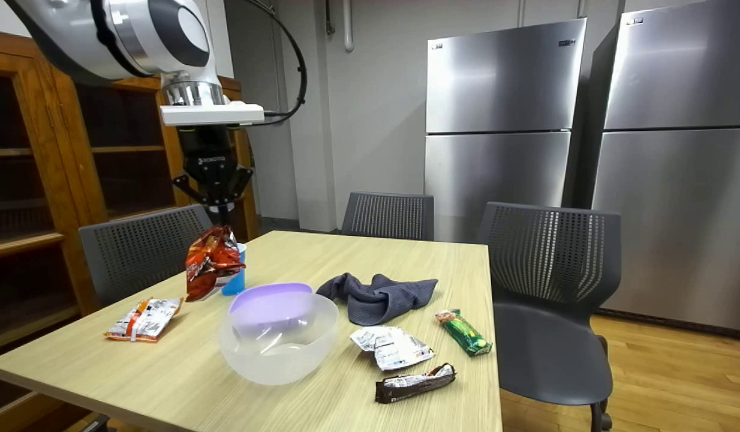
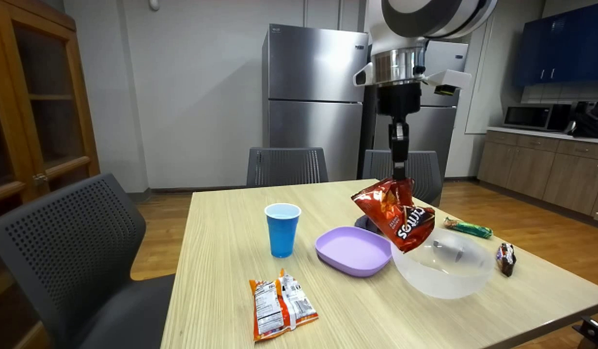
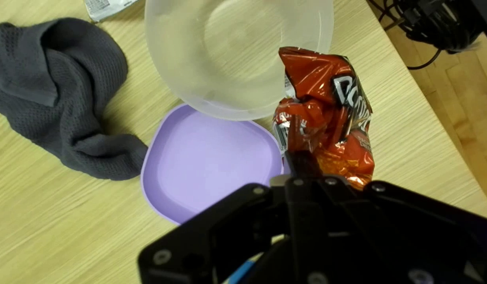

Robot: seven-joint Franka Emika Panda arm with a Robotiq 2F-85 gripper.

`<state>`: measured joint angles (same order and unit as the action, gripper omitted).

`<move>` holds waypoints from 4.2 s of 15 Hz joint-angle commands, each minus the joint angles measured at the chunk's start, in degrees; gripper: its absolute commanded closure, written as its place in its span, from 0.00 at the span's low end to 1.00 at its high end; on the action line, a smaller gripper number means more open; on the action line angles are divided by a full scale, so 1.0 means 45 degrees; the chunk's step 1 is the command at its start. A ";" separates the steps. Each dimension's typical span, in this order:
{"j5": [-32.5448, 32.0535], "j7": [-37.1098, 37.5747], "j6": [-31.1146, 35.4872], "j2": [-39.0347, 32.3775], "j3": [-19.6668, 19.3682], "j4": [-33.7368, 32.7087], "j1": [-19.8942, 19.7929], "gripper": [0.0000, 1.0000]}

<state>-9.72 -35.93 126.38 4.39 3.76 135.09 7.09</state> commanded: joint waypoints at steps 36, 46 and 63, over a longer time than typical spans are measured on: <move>-0.0079 0.4982 -0.0934 -0.1247 -0.2103 -0.0537 -0.2454 0.00; 0.0185 0.4917 -0.0835 -0.1509 -0.2344 -0.0555 -0.2755 0.00; 0.1026 0.7231 0.0066 -0.3133 -0.2876 -0.1502 -0.3275 0.00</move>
<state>-6.01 -6.86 125.30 -6.17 -8.81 130.96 -6.35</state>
